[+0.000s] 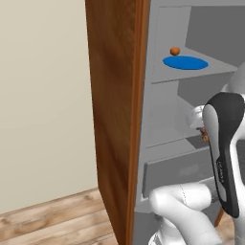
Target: Retrieve the chicken drumstick from the fridge and place it on the saucepan with marinade on the stove.
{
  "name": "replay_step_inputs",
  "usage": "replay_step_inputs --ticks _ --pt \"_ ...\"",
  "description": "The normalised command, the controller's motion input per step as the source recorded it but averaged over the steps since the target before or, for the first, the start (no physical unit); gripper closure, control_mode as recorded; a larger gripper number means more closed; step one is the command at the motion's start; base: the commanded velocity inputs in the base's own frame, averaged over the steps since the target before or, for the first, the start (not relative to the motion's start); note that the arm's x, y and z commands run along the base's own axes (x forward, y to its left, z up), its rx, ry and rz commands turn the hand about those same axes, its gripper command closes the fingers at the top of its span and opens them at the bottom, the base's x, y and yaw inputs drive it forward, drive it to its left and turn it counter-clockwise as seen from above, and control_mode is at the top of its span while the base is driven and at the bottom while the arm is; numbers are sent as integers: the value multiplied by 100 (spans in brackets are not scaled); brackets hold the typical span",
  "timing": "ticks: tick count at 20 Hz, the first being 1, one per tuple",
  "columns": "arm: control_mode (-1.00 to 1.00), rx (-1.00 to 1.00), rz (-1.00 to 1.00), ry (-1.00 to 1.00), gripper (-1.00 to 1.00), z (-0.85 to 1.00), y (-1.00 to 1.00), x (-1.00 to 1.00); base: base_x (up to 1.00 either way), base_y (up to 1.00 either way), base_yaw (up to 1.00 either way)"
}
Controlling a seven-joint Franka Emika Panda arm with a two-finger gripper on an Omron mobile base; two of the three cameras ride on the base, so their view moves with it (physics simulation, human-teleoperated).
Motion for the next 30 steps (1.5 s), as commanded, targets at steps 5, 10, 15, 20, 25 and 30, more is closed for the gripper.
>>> replay_step_inputs --ticks 5,10,15,20,25,30 --pt "100 0 0 0 100 0 0 0 -100 53 -9" --pt "100 0 0 0 100 0 0 0 -100 97 -27" --pt "100 0 0 0 100 0 0 0 -99 78 -63" --pt "100 0 0 0 100 0 0 0 -74 22 -91" --pt "100 0 0 0 100 0 0 0 -48 20 -95" --pt "100 0 0 0 100 0 0 0 -47 21 -95"
